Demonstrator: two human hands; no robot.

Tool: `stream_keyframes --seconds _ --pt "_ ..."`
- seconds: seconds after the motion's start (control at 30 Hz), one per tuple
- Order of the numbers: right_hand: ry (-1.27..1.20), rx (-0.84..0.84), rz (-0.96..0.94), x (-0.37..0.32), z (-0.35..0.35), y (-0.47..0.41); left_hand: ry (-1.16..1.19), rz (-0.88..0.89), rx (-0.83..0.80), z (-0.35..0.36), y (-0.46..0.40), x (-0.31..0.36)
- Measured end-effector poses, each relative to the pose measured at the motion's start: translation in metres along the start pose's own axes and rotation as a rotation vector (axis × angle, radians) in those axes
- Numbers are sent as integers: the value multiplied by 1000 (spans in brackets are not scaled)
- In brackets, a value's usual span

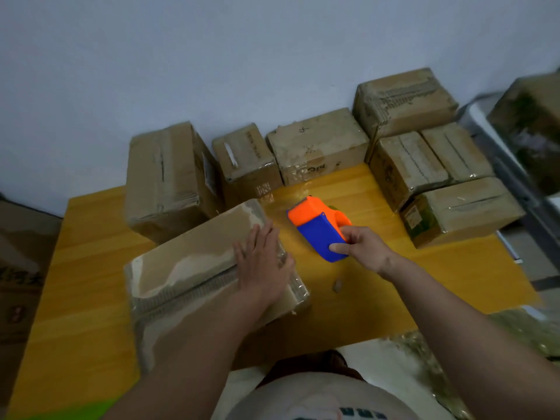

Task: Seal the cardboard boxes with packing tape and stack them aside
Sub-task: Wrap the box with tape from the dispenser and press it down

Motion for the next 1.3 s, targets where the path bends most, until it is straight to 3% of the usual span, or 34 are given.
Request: stream_keyframes --seconds 0.07,0.13,0.23,0.33,0.6,0.83,1.07,1.3 --pt "-82 -114 -29 -19 12 7 219 -61 199 -29 -8 -6" --pt "-123 -194 -42 -34 21 14 432 -183 249 -52 -26 -18" --pt "-140 -263 -59 -52 32 21 972 -349 -71 -64 -47 -20" --pt "-146 -287 -74 -65 40 26 1196 -244 -298 -74 -49 -14" --pt "-108 -362 -27 -81 49 33 1251 -135 -350 -89 -51 -24" --pt "-32 -385 -22 -87 47 30 1214 -101 -558 -83 -53 -21" --pt "-86 -429 35 -97 62 30 1042 -144 -209 -94 -74 -35" --pt "-25 -299 55 -110 77 41 1012 -253 -146 -76 -86 -48"
Point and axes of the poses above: each hand's wrist, its own y-axis away from the middle knuckle, its own z-axis out of the palm, x = y × z, the point moved 7 cm from there along -y, towards the middle knuckle, and after that the axes turned 9 degrees about -y, right-handed, at the moved point
